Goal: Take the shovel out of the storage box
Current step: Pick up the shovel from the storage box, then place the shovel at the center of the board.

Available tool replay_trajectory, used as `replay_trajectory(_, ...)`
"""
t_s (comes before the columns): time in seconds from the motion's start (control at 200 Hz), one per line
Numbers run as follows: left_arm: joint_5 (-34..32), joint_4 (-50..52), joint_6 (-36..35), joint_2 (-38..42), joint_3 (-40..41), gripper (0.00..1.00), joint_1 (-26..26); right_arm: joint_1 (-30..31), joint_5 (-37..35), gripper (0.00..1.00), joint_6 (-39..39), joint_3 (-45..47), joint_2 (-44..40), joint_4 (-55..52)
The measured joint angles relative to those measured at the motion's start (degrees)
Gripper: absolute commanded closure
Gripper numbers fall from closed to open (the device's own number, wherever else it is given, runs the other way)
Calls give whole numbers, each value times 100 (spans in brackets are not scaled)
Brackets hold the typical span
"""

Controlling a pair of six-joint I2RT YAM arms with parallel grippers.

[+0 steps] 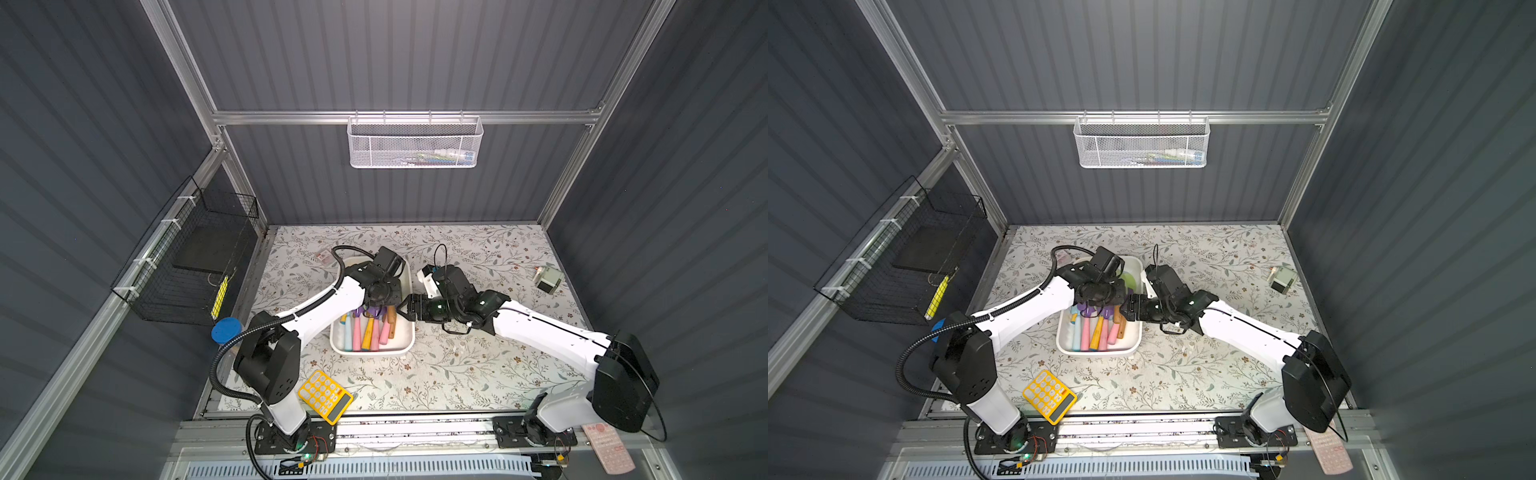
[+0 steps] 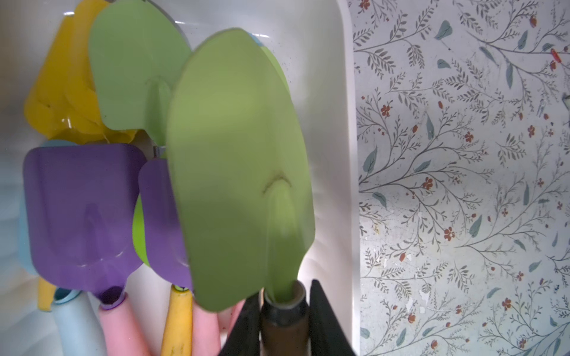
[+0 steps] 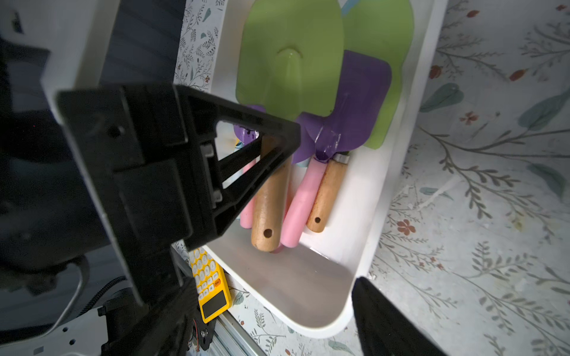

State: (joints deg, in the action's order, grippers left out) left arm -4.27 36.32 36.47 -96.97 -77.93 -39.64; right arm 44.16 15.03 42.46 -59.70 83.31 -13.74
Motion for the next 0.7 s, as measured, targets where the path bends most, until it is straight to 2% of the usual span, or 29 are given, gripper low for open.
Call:
replay_trajectory(0.24, 245, 31, -2, 55, -229, 100, 44, -33, 208, 22, 179, 369, -22, 636)
replay_trajectory(0.535, 857, -118, 7, 398, -192, 100, 212, -588, 1008, 22, 472, 935, -22, 1471)
replay_trajectory(0.7, 1049, -249, 20, 459, -179, 100, 240, -614, 1384, 24, 557, 942, -22, 1851)
